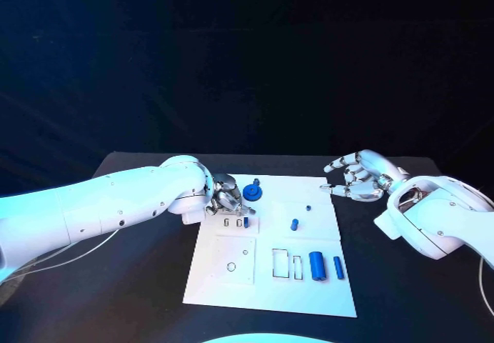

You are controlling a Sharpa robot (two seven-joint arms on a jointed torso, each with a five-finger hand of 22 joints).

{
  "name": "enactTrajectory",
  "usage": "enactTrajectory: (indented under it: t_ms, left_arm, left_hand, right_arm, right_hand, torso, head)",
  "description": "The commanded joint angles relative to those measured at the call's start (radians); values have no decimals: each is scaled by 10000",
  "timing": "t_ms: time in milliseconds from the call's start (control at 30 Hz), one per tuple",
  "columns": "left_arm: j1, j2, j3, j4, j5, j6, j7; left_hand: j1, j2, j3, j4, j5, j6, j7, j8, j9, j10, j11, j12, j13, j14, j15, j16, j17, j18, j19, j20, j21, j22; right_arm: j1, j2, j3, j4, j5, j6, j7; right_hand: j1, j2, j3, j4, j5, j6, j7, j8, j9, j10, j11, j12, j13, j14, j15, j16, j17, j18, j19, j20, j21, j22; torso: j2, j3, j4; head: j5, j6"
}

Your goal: Assemble the parts on the task board

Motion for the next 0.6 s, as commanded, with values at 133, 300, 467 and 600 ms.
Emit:
enactTrajectory:
  t_ms: [133,300,467,600]
  left_arm:
    - [12,183,-39,-102,-76,399,-211]
    - [10,309,-70,-218,-36,520,-231]
    - [8,390,-83,-279,79,617,-245]
    - [7,433,-90,-310,89,702,-256]
  left_hand:
    - [50,131,-77,-32,32,-92,23,-132,-27,72,11,66,25,673,-22,84,1546,-183,88,9,105,90]
    - [120,179,-72,-39,44,-94,34,-185,-37,74,23,82,44,682,-10,96,1574,-190,105,16,132,134]
    - [154,198,-68,-41,49,-91,37,-204,-39,69,26,83,43,681,-5,95,1571,-192,109,20,141,148]
    - [183,213,-64,-42,51,-85,40,-217,-40,68,29,87,49,687,-2,102,1589,-194,115,23,150,164]
  right_arm:
    - [7,58,6,-53,43,196,-40]
    - [7,94,6,-74,43,229,-46]
    - [8,145,6,-94,43,256,-41]
    - [8,164,6,-102,47,288,-30]
  right_hand:
    - [-45,35,-59,-6,51,54,27,42,-17,-59,2,-41,-4,903,21,-58,2128,111,641,55,-19,2344]
    - [-45,35,-59,-6,51,54,27,42,-17,-59,2,-41,-4,903,21,-58,2128,111,641,55,-19,2344]
    - [-37,56,-64,-8,68,69,23,52,-17,-59,-2,-38,-4,901,19,-61,2123,115,633,54,-35,2338]
    - [-37,56,-64,-8,68,69,23,52,-17,-59,-2,-38,-4,901,19,-61,2123,115,633,54,-35,2338]
  torso:
    - [9,-2,-8]
    - [14,-4,-5]
    - [8,-7,-10]
    - [8,-5,4]
  head:
    - [-20,-17]
    - [-39,-78]
    - [-50,-110]
    - [-59,-125]
